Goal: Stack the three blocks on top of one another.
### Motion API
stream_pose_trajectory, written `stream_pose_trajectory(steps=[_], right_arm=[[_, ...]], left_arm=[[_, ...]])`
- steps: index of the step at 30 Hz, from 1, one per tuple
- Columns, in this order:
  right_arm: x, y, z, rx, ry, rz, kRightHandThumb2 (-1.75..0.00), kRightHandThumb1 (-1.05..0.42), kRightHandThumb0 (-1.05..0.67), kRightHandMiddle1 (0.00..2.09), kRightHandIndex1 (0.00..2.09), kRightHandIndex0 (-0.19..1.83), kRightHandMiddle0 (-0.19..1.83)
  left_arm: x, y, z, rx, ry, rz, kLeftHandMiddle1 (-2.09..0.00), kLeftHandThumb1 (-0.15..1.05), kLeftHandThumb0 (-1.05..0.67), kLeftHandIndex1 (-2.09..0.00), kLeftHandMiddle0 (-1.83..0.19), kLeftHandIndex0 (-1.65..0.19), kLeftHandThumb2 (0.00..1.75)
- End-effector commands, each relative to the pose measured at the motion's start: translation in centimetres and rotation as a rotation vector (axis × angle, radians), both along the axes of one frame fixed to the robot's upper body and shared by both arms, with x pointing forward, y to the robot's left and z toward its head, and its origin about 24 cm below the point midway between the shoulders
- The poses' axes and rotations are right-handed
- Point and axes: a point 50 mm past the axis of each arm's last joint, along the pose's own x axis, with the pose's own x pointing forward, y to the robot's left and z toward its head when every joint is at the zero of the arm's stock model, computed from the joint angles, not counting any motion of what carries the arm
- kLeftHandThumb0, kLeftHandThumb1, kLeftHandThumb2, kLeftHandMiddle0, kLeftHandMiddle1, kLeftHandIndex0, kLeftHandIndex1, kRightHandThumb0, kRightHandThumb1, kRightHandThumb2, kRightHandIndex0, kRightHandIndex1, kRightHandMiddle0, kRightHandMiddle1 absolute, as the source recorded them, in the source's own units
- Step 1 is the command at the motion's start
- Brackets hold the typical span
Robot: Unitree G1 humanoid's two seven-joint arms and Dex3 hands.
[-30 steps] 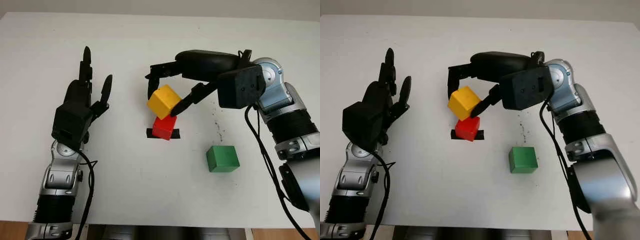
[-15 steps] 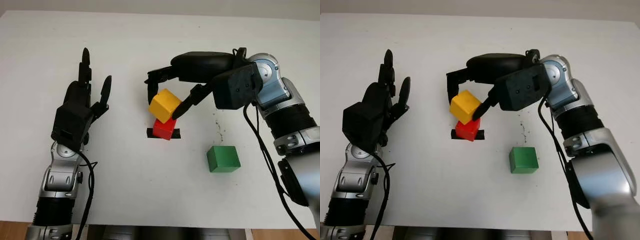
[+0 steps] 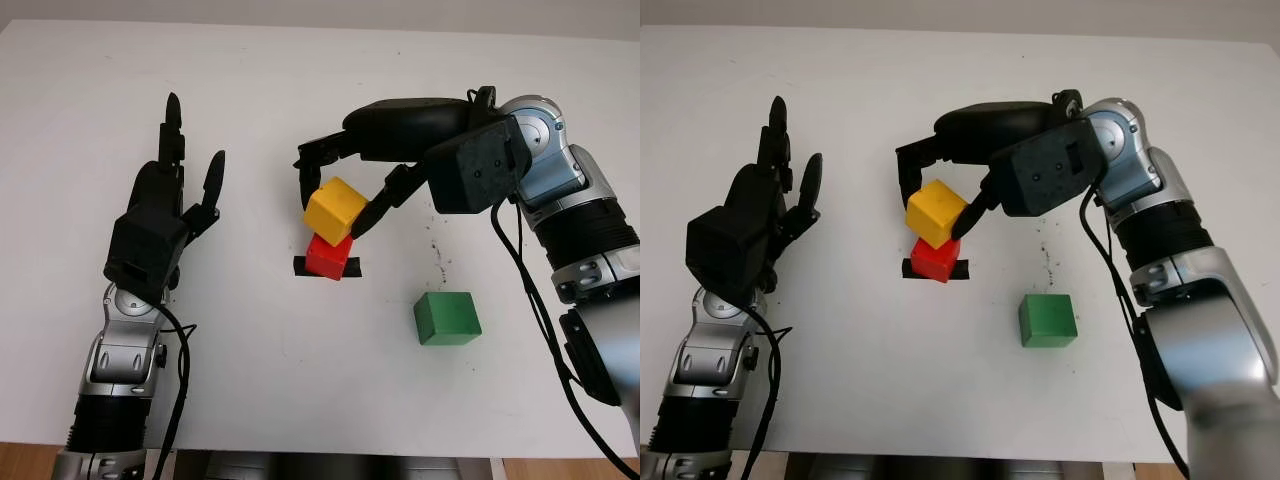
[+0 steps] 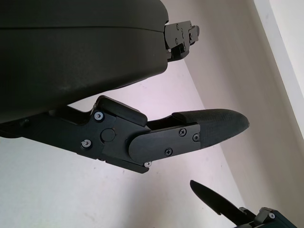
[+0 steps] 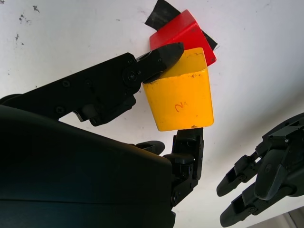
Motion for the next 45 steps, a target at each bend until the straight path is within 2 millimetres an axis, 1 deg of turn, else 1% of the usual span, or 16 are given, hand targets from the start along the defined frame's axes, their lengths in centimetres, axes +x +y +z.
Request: stream_pose_trajectory(steps=[1, 19, 24, 45], right_arm=[[-0.1, 0.2, 1.0, -0.014, -0.028, 0.007, -0.06, -0.95, -0.42, 1.45, 0.05, 0.35, 0.45], [-0.2, 0.1, -0.4, -0.054, -0.001, 0.018, -0.05, -0.93, -0.46, 1.44, 0.06, 0.37, 0.46], [-0.3, 0.1, -0.7, -0.069, -0.007, 0.025, -0.06, -0.95, -0.47, 1.48, 0.06, 0.36, 0.43], [-0.4, 0.3, -1.5, -0.08, -0.003, 0.01, -0.06, -0.96, -0.51, 1.48, 0.05, 0.34, 0.43]], left_arm=[[-0.3, -0.1, -0.1, 0.002, -0.003, -0.006, -0.01, 1.05, -0.84, -0.02, 0.19, 0.19, 0.64], [-0.5, -0.3, -0.1, -0.013, 0.001, -0.016, 0.0, 1.05, -0.83, 0.0, 0.19, 0.19, 0.64], [-0.5, -0.4, -0.2, -0.02, 0.009, -0.016, 0.0, 1.05, -0.85, 0.0, 0.19, 0.19, 0.63], [-0.6, -0.5, -0.2, -0.019, 0.012, -0.013, 0.0, 1.05, -0.85, 0.0, 0.19, 0.19, 0.64]])
